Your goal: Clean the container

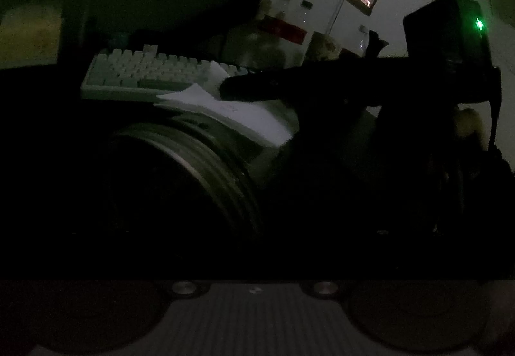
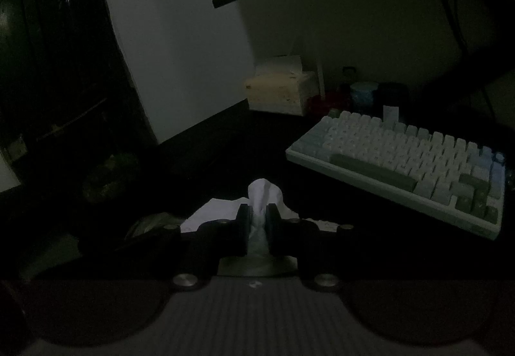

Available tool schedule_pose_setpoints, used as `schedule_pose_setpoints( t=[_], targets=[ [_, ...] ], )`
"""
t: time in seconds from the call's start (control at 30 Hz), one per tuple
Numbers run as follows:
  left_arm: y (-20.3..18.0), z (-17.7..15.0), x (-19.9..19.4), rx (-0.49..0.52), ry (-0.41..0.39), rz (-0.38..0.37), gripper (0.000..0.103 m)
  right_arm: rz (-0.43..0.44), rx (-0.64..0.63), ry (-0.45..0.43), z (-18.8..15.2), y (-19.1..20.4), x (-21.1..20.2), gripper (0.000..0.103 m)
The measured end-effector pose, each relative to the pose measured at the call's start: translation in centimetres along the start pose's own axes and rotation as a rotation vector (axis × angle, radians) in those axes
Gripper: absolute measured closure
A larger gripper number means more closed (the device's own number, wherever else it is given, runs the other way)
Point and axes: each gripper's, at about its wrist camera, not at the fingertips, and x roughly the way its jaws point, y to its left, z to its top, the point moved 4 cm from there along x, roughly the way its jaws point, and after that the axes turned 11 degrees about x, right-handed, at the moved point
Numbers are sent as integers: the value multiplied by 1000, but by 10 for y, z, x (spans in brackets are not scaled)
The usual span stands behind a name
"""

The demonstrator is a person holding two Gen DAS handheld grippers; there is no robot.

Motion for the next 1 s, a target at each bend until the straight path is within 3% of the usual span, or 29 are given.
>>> schedule_pose_setpoints(
  t=[0.8, 1.0],
  targets=[
    [-2, 0, 2, 11, 1, 3, 0, -6, 17, -15, -3, 7, 4, 89],
    [-2, 0, 2, 13, 2, 3, 0, -47, 43, -32, -7, 26, 9, 89]
  ],
)
